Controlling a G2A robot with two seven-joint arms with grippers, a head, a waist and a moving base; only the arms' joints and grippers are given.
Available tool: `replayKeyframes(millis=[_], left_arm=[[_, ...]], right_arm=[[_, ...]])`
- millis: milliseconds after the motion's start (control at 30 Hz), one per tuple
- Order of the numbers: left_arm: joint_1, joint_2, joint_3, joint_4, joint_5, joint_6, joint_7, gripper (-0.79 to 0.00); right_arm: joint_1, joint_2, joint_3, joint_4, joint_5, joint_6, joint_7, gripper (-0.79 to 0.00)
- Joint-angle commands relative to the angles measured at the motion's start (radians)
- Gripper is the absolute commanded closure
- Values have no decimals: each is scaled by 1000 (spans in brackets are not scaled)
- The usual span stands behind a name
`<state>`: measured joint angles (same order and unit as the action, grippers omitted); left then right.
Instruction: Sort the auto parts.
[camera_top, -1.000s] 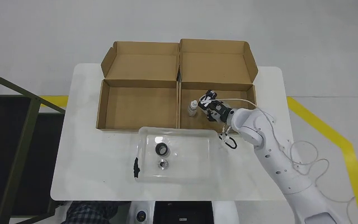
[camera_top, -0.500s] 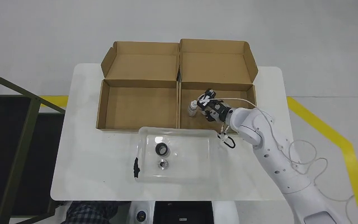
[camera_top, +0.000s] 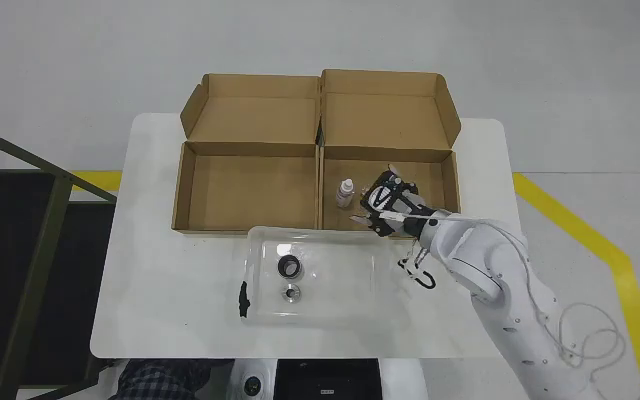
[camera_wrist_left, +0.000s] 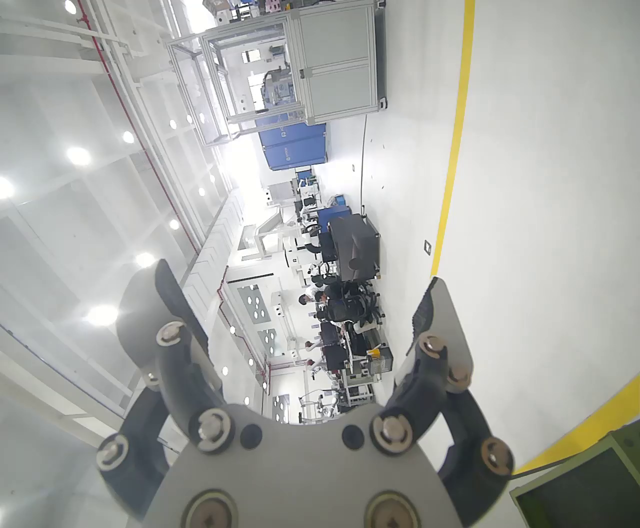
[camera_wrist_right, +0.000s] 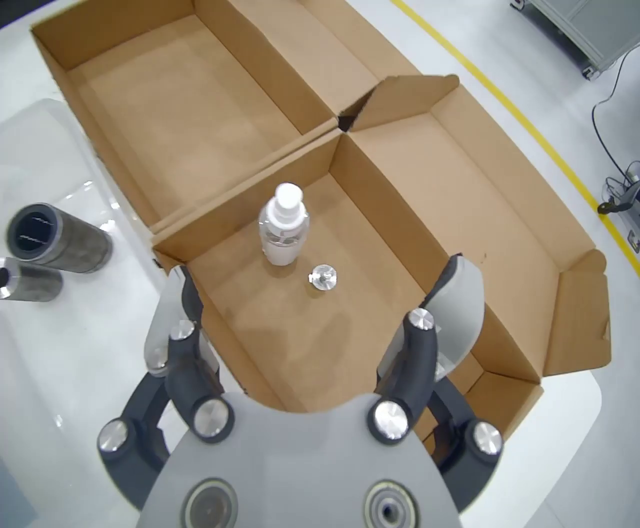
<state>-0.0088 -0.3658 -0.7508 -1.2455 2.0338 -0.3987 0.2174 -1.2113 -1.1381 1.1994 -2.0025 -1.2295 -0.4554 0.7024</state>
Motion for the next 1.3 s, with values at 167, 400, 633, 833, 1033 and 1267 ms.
replayKeyframes(millis=[167, 400, 633, 833, 1033, 1267], left_arm=[[0, 0, 0, 0, 0, 0, 0, -785], [0, 0, 0, 0, 0, 0, 0, -785], [0, 0, 0, 0, 0, 0, 0, -785], [0, 0, 0, 0, 0, 0, 0, -785], [0, 0, 0, 0, 0, 0, 0, -785], [0, 0, 0, 0, 0, 0, 0, -785]], right_arm=[[-88, 2, -57, -105, -31, -28, -58, -779], [-111, -5, -168, -122, -106, -32, -118, -785], [-87, -21, -278, -82, -186, -16, -163, -773], [-51, -39, -352, -30, -210, 10, -183, -745], [-14, -56, -406, 15, -222, 29, -179, -662], [25, -75, -452, 80, -238, 45, -164, -646]])
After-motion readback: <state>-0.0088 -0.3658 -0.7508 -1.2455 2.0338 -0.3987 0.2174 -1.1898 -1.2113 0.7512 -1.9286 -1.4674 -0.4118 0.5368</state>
